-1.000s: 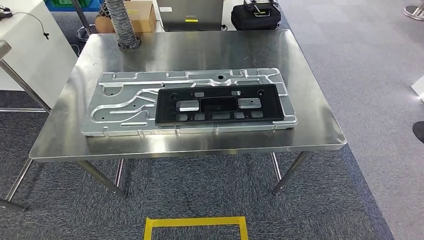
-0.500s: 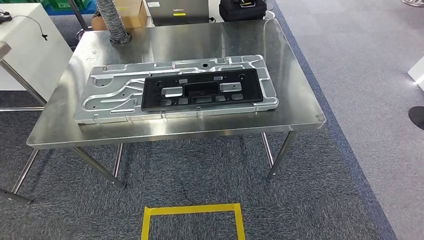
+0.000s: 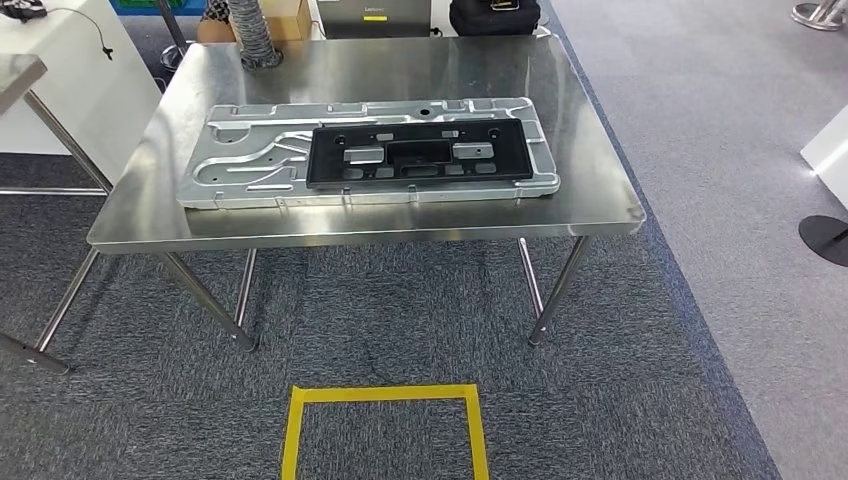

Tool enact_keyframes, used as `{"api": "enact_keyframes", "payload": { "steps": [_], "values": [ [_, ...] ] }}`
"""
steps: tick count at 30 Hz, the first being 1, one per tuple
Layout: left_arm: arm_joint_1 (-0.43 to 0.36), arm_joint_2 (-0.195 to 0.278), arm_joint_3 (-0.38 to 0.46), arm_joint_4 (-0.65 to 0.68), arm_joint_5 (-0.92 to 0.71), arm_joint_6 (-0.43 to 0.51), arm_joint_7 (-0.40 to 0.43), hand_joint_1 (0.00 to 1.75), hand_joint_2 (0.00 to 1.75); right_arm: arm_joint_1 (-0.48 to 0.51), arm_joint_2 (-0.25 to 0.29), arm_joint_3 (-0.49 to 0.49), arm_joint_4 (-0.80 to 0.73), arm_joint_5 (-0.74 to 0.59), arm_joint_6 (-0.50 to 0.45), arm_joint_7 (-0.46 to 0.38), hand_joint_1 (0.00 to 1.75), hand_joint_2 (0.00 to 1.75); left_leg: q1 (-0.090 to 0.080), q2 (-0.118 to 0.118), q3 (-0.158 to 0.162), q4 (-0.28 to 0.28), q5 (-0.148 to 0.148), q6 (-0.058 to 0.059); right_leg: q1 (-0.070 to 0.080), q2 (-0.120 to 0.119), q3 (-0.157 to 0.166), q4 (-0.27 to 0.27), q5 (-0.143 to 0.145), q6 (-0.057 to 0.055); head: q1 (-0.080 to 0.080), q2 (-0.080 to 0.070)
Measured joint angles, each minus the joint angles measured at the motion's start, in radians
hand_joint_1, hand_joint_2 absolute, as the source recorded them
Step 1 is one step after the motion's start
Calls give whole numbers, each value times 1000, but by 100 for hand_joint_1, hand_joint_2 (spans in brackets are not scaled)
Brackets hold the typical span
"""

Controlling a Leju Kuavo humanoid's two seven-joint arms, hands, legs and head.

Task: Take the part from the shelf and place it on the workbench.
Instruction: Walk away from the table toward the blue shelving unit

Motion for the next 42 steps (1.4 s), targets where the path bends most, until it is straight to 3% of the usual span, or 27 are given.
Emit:
{"api": "enact_keyframes", "payload": {
  "steps": [1, 3, 6, 7, 10, 11, 12, 13, 14, 17, 18, 19, 20, 22, 24, 25, 27, 28, 30, 32, 33, 34, 35, 37, 39, 40, 42],
  "values": [
    [1, 0, 0, 0, 0, 0, -1, 0, 0, 0, 0, 0, 1, -1, 0, -1, 0, 0, 0, 0, -17, 3, 11, -2, -2, 0, -9, 62, -28, 4, 0, 0],
    [1, 0, 0, 0, -1, 0, -1, 0, 0, -1, 0, 0, 2, -2, 1, -3, 0, 0, 1, 0, -40, 9, 25, -4, -4, 0, -14, 131, -41, 8, 0, 0],
    [1, -1, -1, 0, -1, 0, -2, 0, 0, -1, 0, 0, 2, -2, 1, -4, 0, 0, 1, 0, -52, 14, 30, -6, -5, 0, 1, 127, -21, 10, 0, 0],
    [1, -1, -2, 0, -1, 0, -2, 0, 0, -1, 0, 0, 2, -2, 2, -5, 0, 0, 2, 0, -65, 21, 35, -9, -7, 0, 39, 82, 4, 11, 0, 0],
    [-1, -3, -7, 0, -2, -1, -4, 0, 0, -4, 1, 0, 4, -2, 8, -8, 0, 0, 1, 0, -121, 59, 62, -32, -4, 2, 210, -164, 29, -2, 0, 0],
    [-1, -2, -9, 0, -3, -1, -5, 0, 0, -4, 1, 0, 5, -2, 10, -8, 0, 0, 0, 0, -130, 66, 70, -40, -4, 3, 230, -206, 19, -10, 0, 0],
    [0, -2, -9, 0, -3, -1, -5, 0, 0, -4, 2, 0, 6, -3, 11, -8, 0, 0, 1, -1, -134, 70, 69, -45, -5, 1, 224, -207, 25, -17, 0, 0],
    [1, -1, -10, 0, -3, -1, -5, 0, 0, -4, 3, -1, 6, -3, 13, -8, 0, 0, 2, -3, -141, 84, 52, -50, -7, -1, 217, -207, 32, -26, 0, 0],
    [2, -1, -11, 0, -3, -1, -5, 0, 0, -4, 4, -1, 7, -6, 15, -9, 0, 0, 4, -5, -152, 116, 18, -55, -8, -3, 209, -208, 41, -35, 0, 0],
    [3, -2, -15, 0, -3, -1, -6, 0, 0, -5, 5, -7, 7, -20, 27, -22, 0, 0, 12, -6, -199, 298, -116, -67, -5, -6, 174, -205, 71, -45, 0, 0],
    [3, -2, -16, 0, -3, -1, -6, 0, 0, -5, 5, -11, 7, -25, 31, -28, 0, 0, 14, -6, -201, 343, -127, -69, -4, -7, 160, -203, 80, -45, 0, 0],
    [3, -2, -17, 0, -3, -1, -6, 0, 0, -5, 6, -14, 7, -30, 34, -33, 0, 0, 15, -6, -189, 355, -116, -70, -4, -7, 145, -199, 89, -43, 0, 0],
    [3, -2, -18, 0, -3, -1, -6, 0, 0, -5, 6, -18, 7, -35, 36, -37, 0, 0, 15, -6, -159, 331, -90, -69, -3, -7, 130, -194, 96, -42, 0, 0],
    [0, -2, -20, 0, -3, -1, -6, 0, 0, -5, 8, -23, 8, -42, 37, -42, 0, 0, 14, -6, -57, 196, -48, -61, -2, -6, 105, -185, 111, -35, 0, 0],
    [-5, -2, -21, 0, -3, -1, -7, 0, 0, -6, 11, -31, 8, -51, 41, -47, 0, 0, 10, -8, 25, 64, -54, -51, -1, -6, 91, -181, 127, -25, 0, 0],
    [-6, -2, -21, 0, -3, -1, -7, 0, 0, -6, 11, -35, 8, -55, 44, -50, 0, 0, 6, -8, 38, 34, -62, -46, -1, -7, 88, -182, 136, -19, 0, 0],
    [-6, -2, -22, 0, -3, -1, -8, 0, 0, -7, 12, -42, 8, -63, 49, -56, 0, 0, 6, -6, 30, 22, -51, -34, -3, -7, 83, -184, 150, -7, 0, 0],
    [-6, -2, -22, 0, -3, -1, -8, 0, 0, -6, 12, -45, 8, -66, 50, -59, 0, 0, 7, -4, 22, 19, -40, -26, -4, -5, 77, -176, 139, -2, 0, 0],
    [-6, -3, -22, 0, -2, -1, -8, 0, 0, -5, 12, -50, 9, -69, 53, -64, 0, 0, 10, 1, 0, 13, -16, -12, -5, 0, 52, -106, 59, 5, 0, 0],
    [-6, -2, -23, 0, -1, -1, -8, 0, 0, -5, 13, -55, 10, -70, 56, -66, 0, 0, 7, 1, -30, 15, 7, -5, -7, 1, 21, 21, -41, 9, 0, 0],
    [-6, -1, -23, 0, -1, -1, -8, 0, 0, -5, 13, -57, 10, -70, 57, -67, 0, 0, 6, 2, -46, 18, 18, -6, -7, 1, 16, 74, -59, 11, 0, 0],
    [-6, -1, -23, 0, -1, -1, -8, 0, 0, -5, 13, -58, 10, -71, 57, -67, 0, 0, 5, 2, -64, 22, 29, -7, -7, 1, 23, 102, -53, 12, 0, 0],
    [-6, -1, -23, 0, -1, -1, -8, 0, 0, -5, 13, -59, 10, -71, 57, -67, 0, 0, 5, 2, -82, 28, 39, -9, -7, 1, 46, 96, -25, 12, 0, 0],
    [-6, -1, -23, 0, -1, -1, -8, 0, 0, -7, 13, -59, 10, -71, 58, -67, 0, 0, 5, 1, -117, 45, 56, -15, -7, 1, 139, -8, 28, 8, 0, 0],
    [-6, -1, -24, 0, -1, -1, -8, 0, 0, -10, 13, -60, 10, -71, 57, -65, 0, 0, 3, 1, -143, 62, 70, -24, -3, 2, 236, -153, 18, 0, 0, 0],
    [-7, -1, -24, 0, -1, -1, -8, 0, 0, -11, 13, -60, 10, -72, 57, -64, 0, 0, 2, 1, -150, 66, 78, -29, -1, 2, 261, -197, 4, -5, 0, 0],
    [-6, -1, -24, 0, -1, -1, -8, 0, 0, -10, 14, -64, 10, -73, 56, -60, 0, 0, 2, 1, -160, 68, 94, -40, 0, 1, 259, -219, 2, -18, 0, 0]
  ]
}}
